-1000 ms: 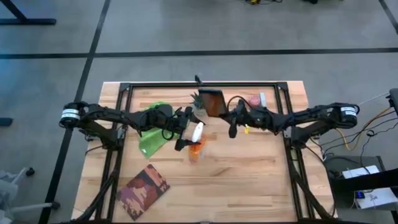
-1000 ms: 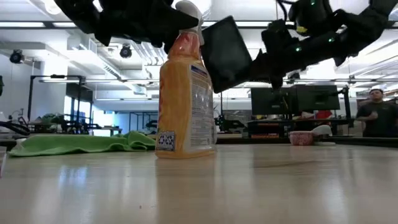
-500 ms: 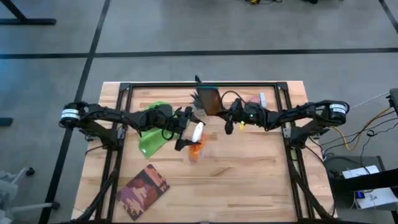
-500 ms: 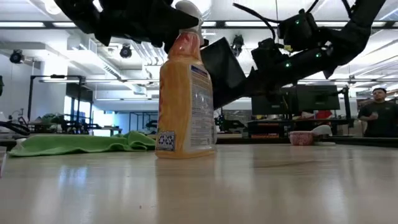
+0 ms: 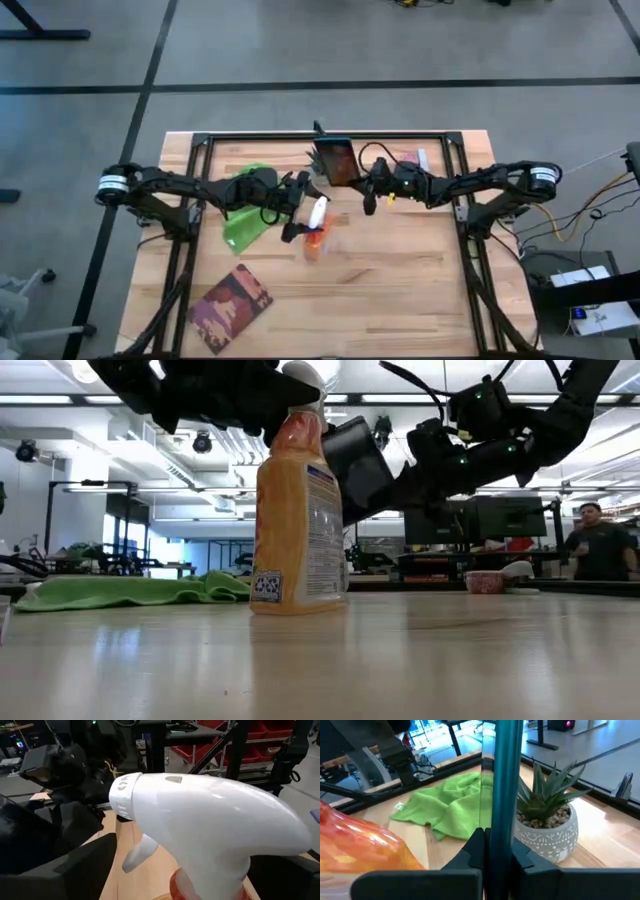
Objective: Apply microfiber cloth
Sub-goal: Spray the front and back of the tablet with the spray bottle
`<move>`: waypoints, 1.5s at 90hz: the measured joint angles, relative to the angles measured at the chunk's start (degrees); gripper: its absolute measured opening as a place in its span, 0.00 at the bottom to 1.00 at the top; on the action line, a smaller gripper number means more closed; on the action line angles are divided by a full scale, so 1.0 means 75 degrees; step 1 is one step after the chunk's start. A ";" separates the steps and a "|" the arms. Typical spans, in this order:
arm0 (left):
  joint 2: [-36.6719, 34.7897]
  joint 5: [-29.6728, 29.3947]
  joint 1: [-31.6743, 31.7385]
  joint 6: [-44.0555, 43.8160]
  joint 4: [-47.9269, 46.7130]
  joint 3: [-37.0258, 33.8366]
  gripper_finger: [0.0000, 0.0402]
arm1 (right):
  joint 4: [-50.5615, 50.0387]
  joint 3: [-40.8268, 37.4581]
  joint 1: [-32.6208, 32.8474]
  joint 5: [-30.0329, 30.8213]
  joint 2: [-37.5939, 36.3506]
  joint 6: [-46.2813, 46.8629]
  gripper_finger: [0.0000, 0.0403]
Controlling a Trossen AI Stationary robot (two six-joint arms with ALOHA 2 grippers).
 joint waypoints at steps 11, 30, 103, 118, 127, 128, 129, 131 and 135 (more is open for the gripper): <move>0.0000 0.0000 0.0000 0.0097 0.0008 0.0000 0.97 | -0.0028 0.0000 0.0000 0.0000 -0.0002 0.0006 0.02; 0.0000 0.0000 0.0000 -0.0234 -0.0040 0.0000 0.97 | -0.0027 0.0000 0.0000 0.0000 -0.0001 0.0006 0.02; 0.0009 0.0227 -0.0011 -0.0300 -0.0040 0.0003 0.54 | -0.0027 0.0000 0.0000 0.0000 -0.0003 0.0009 0.02; 0.0009 0.0210 -0.0006 -0.0445 -0.0064 0.0003 0.36 | -0.0005 -0.0003 0.0000 0.0002 -0.0003 0.0009 0.02; 0.0009 0.0196 -0.0006 -0.0501 -0.0057 0.0003 0.36 | 0.0203 -0.0003 0.0000 0.0003 -0.0003 0.0006 0.02; 0.0009 0.0198 -0.0006 -0.0501 -0.0057 0.0003 0.36 | 0.0229 -0.0003 0.0000 0.0003 -0.0003 0.0006 0.02; 0.0009 0.0197 -0.0006 -0.0501 -0.0057 0.0003 0.36 | 0.0256 -0.0003 0.0000 0.0003 -0.0003 0.0006 0.02; 0.0009 0.0195 -0.0006 -0.0498 -0.0057 0.0003 0.36 | 0.0285 -0.0003 0.0000 0.0004 -0.0007 0.0009 0.02; 0.0009 0.0195 -0.0006 -0.0489 -0.0057 0.0003 0.36 | 0.0322 -0.0003 0.0000 0.0035 -0.0009 0.0009 0.02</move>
